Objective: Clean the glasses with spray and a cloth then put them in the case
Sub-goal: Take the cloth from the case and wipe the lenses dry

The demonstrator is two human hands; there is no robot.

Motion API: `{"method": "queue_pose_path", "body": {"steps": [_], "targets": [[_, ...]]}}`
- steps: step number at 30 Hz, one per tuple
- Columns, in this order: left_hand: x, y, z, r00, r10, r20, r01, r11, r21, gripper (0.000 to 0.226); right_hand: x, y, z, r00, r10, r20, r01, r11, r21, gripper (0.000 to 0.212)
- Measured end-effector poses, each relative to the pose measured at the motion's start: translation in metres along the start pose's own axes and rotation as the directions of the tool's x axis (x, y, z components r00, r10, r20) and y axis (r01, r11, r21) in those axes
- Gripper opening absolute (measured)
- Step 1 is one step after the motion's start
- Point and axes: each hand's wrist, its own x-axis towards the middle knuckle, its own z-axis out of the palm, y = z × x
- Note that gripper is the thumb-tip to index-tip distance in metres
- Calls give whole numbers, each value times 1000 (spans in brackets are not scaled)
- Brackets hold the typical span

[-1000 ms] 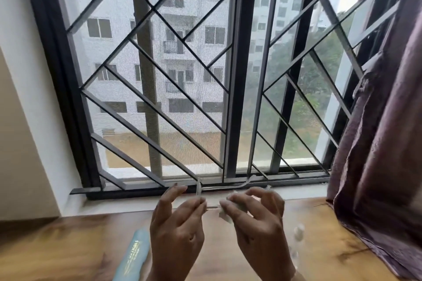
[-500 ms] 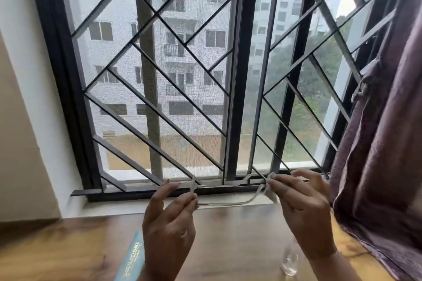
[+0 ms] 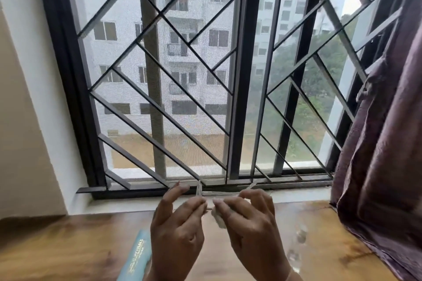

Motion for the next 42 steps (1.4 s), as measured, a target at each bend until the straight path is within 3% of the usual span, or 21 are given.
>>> {"method": "queue_pose_path", "body": {"steps": [17,20,22,24,25,28,30,33,37,42], "targets": [[-9,-8,1,998,-63,-23,62,996,-62,12,-15,69,-29,998,61,-13,-63,985,-158,16],[-12,-10,-1,986,-160,-36,157,985,-70,12,-17,77,-38,981,154,-115,-170,974,-147,15],[-14,-11,-2,954,-299,-23,295,949,-110,8,-21,82,-44,956,247,-156,-260,963,-73,19],[-16,-9,-1,849,-529,-6,520,837,-171,13,-31,82,-48,930,340,-137,-344,939,-9,20],[-19,-8,0,751,-661,4,646,733,-213,19,-40,82,-48,917,385,-106,-387,922,11,19],[-26,-5,6,324,-941,98,901,275,-336,38,-75,80,-43,847,531,5,-531,846,45,20],[-35,-6,10,86,-984,154,930,24,-368,29,-99,78,-36,794,607,44,-608,793,36,19],[-46,-7,16,-162,-955,249,894,-248,-372,17,-128,75,-21,749,661,41,-662,750,3,21],[-57,-8,20,-365,-833,415,775,-519,-360,11,-155,75,-7,658,727,198,-730,680,-70,54],[-68,-6,17,-448,-720,530,697,-653,-297,10,-179,77,6,601,720,345,-708,681,-186,62]]}}
